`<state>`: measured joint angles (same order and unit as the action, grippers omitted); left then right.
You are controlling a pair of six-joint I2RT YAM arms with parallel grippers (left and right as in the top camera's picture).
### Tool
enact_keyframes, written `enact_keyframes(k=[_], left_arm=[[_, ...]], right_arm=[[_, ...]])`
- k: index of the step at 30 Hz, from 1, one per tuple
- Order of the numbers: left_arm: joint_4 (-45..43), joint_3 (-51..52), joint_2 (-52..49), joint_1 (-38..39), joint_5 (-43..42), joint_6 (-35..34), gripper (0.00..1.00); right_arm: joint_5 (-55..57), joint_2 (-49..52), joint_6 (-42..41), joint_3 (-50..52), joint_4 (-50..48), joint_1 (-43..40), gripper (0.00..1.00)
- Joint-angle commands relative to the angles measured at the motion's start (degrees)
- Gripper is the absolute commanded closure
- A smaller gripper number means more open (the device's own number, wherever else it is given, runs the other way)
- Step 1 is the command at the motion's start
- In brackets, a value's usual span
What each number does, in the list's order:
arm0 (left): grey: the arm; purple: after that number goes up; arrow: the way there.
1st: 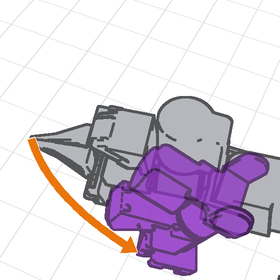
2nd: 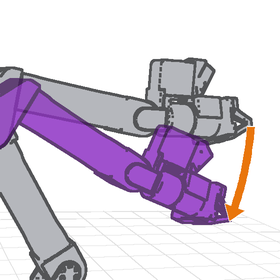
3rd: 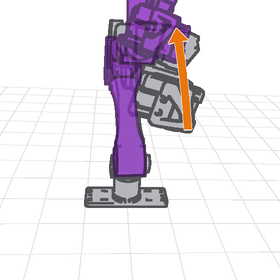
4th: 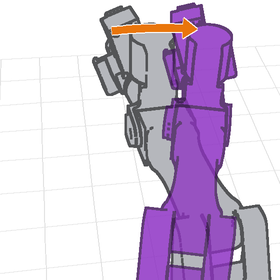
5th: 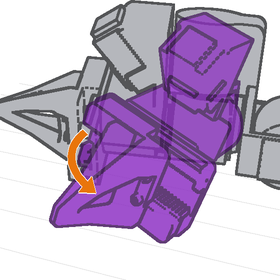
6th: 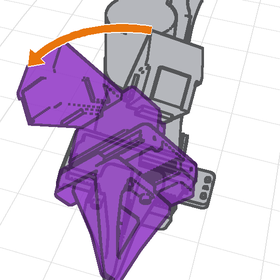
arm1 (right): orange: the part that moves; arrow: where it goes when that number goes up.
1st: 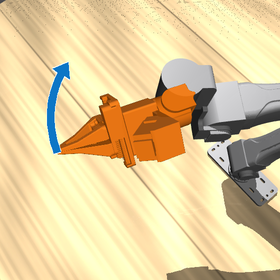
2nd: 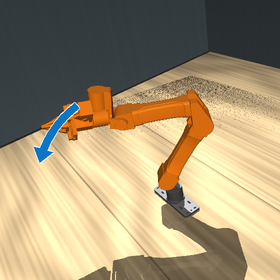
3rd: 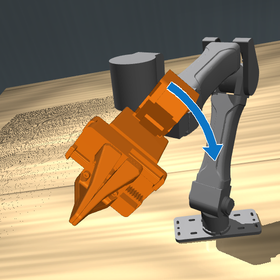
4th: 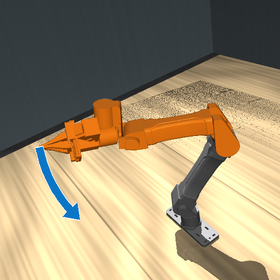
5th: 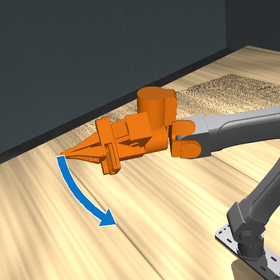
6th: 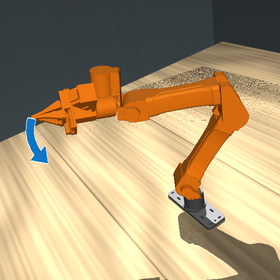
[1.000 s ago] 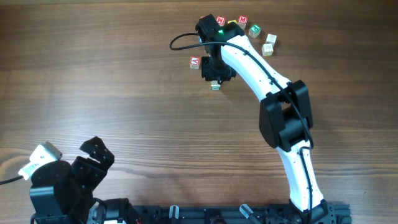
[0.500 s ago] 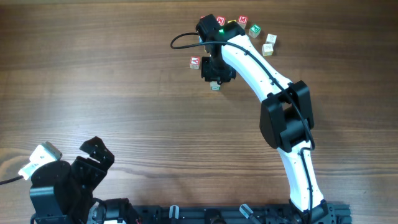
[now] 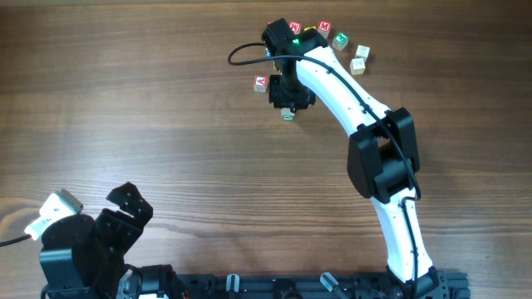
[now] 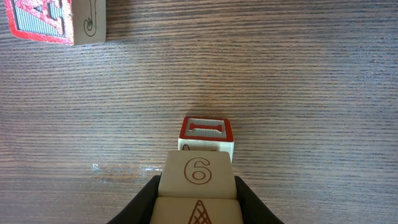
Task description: Form a tower
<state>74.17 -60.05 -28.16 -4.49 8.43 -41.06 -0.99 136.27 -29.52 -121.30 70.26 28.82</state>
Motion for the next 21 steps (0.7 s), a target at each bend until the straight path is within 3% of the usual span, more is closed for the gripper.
enact_keyframes(k=[1,21], left_arm=[[-0.13,0.04,0.24,0.26,-0.48,-0.13,0.0],[-0.11,0.04,0.24,0.26,-0.48,-0.13,0.0]], right_arm=[[1.46,-2.43,-0.66,-0.98,-0.11,-0.09,0.95],[1.64,-2.32,-0.59,-0.83,0.35,-0.79,0.95]])
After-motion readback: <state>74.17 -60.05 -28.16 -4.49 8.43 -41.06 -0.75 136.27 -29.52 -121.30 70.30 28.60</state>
